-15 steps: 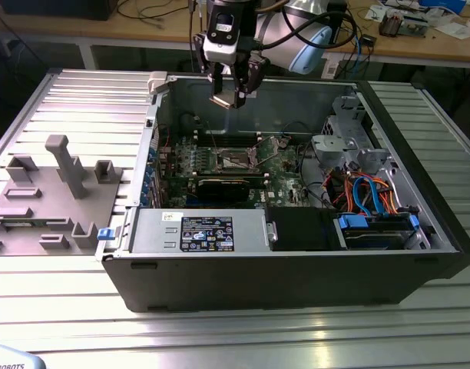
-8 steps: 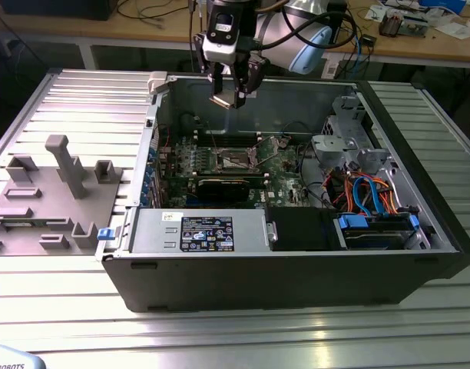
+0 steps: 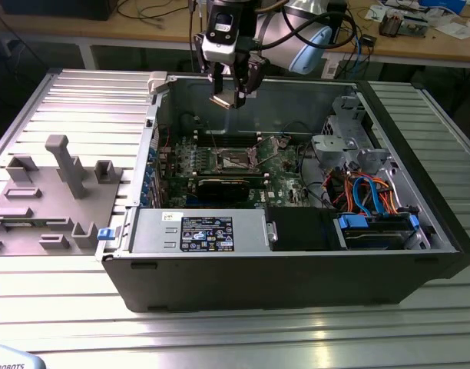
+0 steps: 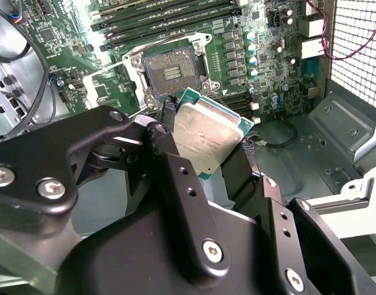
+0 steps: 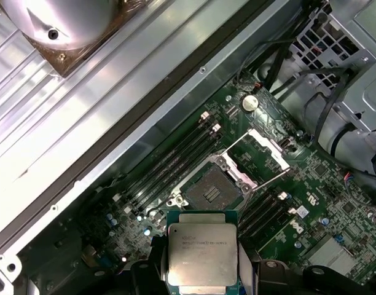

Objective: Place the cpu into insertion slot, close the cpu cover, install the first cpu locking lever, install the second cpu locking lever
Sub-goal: 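Place the cpu into insertion slot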

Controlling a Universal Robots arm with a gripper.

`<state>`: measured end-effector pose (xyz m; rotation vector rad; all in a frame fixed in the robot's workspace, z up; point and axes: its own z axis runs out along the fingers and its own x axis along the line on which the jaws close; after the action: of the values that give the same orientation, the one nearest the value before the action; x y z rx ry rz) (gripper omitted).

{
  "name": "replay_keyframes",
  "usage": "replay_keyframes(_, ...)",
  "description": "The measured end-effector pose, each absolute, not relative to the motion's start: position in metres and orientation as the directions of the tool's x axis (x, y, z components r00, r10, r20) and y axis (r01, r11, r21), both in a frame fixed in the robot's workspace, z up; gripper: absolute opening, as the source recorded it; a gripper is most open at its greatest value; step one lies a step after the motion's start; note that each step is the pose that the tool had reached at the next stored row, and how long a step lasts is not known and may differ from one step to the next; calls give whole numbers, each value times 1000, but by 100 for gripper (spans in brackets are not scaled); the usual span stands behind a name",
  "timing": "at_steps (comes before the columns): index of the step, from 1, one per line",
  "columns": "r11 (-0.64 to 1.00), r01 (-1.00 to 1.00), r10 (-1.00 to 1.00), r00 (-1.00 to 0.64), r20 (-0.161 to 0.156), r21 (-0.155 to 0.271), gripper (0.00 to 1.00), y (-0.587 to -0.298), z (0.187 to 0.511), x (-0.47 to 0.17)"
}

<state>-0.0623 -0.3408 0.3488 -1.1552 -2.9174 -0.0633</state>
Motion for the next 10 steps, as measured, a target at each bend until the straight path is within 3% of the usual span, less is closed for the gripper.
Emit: replay_keyframes(10, 718, 695, 695, -719, 18, 36, 55, -341, 349, -62)
